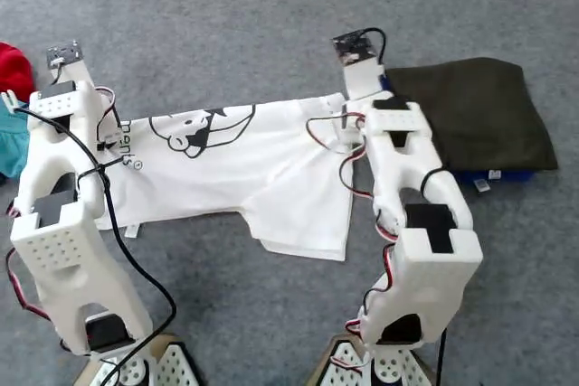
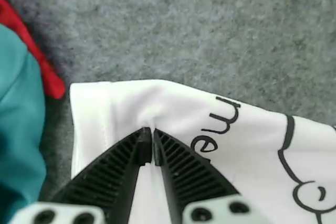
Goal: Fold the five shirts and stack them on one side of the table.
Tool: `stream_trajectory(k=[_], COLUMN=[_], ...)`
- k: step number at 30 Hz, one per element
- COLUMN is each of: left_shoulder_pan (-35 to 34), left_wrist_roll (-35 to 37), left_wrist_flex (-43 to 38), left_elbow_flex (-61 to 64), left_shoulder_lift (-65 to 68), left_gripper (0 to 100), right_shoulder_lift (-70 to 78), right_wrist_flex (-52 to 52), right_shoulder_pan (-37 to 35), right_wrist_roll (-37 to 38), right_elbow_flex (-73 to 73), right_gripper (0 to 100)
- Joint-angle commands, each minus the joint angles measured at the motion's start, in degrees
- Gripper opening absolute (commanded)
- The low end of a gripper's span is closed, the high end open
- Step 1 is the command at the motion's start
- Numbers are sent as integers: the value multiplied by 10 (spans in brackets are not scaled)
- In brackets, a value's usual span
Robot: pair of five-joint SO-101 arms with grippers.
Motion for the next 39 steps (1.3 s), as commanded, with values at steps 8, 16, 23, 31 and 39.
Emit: stream_trajectory(k=[8, 16, 23, 31, 39], left_shoulder_pan=[27, -43, -45, 7, 2], left_wrist_roll=[76, 72, 48, 45, 44], left_wrist_flex=[-104, -281, -224, -218, -210], left_elbow_flex=[166, 299, 276, 274, 277], left_shoulder_lift=[-217, -244, -207, -208, -259], left_gripper=[29, 29, 29, 29, 139], right_shoulder_lift=[-107, -260, -235, -67, 23], right_wrist_flex=[43, -47, -127, -45, 87], right_shoulder_pan=[21, -37, -63, -6, 7], right_wrist_roll=[-12, -48, -43, -47, -46], right_elbow_flex=[-23, 126, 184, 30, -118], right_gripper=[14, 14, 15, 15, 14])
